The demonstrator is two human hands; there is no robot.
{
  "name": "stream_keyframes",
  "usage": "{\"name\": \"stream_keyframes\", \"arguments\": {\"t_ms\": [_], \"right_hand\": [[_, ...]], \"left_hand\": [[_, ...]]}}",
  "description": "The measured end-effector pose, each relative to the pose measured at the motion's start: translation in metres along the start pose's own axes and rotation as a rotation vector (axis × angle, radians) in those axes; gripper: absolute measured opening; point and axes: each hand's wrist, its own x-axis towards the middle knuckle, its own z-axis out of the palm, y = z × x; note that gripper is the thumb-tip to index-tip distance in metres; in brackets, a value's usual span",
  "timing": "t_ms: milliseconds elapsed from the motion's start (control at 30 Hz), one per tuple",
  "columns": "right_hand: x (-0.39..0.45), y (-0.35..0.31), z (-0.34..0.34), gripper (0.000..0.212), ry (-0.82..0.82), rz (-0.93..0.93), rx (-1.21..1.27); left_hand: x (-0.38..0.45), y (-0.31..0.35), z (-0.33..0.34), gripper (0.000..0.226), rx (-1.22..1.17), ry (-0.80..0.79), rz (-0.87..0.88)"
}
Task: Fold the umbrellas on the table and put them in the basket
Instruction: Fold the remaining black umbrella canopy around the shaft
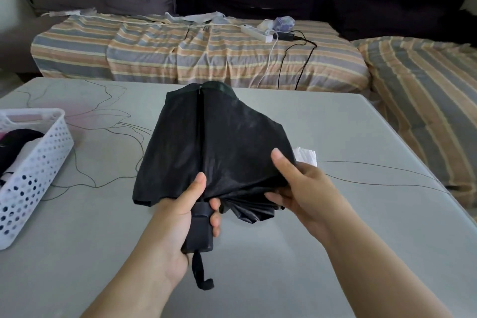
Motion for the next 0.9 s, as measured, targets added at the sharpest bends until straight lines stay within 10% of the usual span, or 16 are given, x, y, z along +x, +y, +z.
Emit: {"name": "stream_keyframes", "arguments": {"t_ms": [300, 500, 633, 800, 900], "right_hand": [[-0.002, -0.002, -0.011, 0.012, 0.072, -0.250, -0.014], [0.002, 0.013, -0.022, 0.031, 0.224, 0.009, -0.869], [-0.026, -0.014, 0.009, 0.031, 0.318, -0.318, -0.655], [-0.028, -0.006, 0.043, 0.071, 0.057, -0.123, -0.765], [-0.022, 0.003, 0.049, 0.057, 0.136, -0.132, -0.679]], "left_hand": [[-0.002, 0.005, -0.004, 0.028, -0.078, -0.071, -0.027], [-0.004, -0.003, -0.001, 0.027, 0.068, -0.005, 0.041], [-0.002, -0.011, 0.004, 0.033, 0.233, 0.051, 0.136], [-0.006, -0.030, 0.010, 0.038, 0.501, 0.080, 0.225], [-0.010, -0.038, 0.003, 0.054, 0.775, 0.079, 0.414]]}}
